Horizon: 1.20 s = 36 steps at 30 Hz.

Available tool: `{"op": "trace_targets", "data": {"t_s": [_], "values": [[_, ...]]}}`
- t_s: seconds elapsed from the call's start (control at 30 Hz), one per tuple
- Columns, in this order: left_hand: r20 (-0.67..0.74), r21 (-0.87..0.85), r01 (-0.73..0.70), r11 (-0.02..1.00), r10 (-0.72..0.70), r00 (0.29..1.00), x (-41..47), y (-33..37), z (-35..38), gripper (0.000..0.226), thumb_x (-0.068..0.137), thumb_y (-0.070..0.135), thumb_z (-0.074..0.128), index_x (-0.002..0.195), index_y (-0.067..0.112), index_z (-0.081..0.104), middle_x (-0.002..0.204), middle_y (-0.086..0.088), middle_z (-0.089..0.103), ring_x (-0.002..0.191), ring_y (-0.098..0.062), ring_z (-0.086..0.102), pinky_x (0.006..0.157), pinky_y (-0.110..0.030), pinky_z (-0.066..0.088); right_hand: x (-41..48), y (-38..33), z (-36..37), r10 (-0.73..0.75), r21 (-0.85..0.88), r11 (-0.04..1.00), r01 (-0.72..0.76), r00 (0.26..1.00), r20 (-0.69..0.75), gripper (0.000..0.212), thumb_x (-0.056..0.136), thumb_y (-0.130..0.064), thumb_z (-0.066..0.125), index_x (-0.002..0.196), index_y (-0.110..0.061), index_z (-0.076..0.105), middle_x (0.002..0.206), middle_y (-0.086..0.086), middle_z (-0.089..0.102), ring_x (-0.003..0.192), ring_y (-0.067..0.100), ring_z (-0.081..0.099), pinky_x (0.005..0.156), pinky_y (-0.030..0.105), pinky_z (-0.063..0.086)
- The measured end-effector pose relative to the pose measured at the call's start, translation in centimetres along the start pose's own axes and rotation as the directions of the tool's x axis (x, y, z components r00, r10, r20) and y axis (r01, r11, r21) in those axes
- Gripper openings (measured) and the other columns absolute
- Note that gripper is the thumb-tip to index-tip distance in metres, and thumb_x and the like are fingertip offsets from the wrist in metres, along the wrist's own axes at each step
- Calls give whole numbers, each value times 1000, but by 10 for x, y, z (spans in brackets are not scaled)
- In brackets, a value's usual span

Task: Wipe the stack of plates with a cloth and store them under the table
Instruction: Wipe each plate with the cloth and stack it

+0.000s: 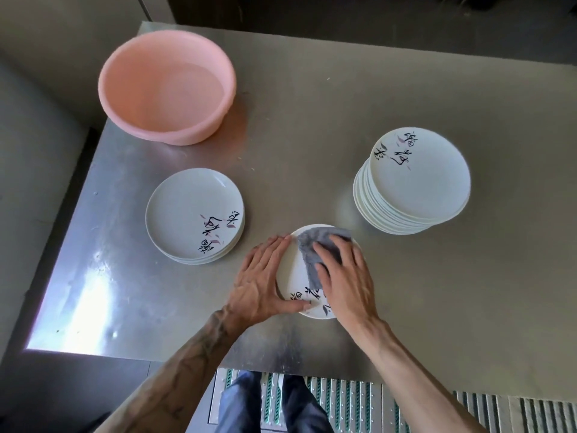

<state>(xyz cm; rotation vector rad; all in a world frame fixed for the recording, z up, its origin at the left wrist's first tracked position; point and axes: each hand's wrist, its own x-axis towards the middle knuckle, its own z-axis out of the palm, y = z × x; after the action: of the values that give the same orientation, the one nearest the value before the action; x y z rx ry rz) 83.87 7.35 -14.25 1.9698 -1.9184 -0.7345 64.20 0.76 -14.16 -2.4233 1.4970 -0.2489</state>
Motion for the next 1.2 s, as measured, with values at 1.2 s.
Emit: {"op": "trace_targets", "data": {"t_s": [1.2], "values": [[-19,32,-26,999,27,999,-2,-7,9,137,62,100,58,162,12,25,169,3,23,157,-9,14,129,-36,7,-28,8,-27,91,-83,993,-84,992,90,46,91,-29,69,136,-22,63,145,5,51,125,25,55,102,39,50]]}}
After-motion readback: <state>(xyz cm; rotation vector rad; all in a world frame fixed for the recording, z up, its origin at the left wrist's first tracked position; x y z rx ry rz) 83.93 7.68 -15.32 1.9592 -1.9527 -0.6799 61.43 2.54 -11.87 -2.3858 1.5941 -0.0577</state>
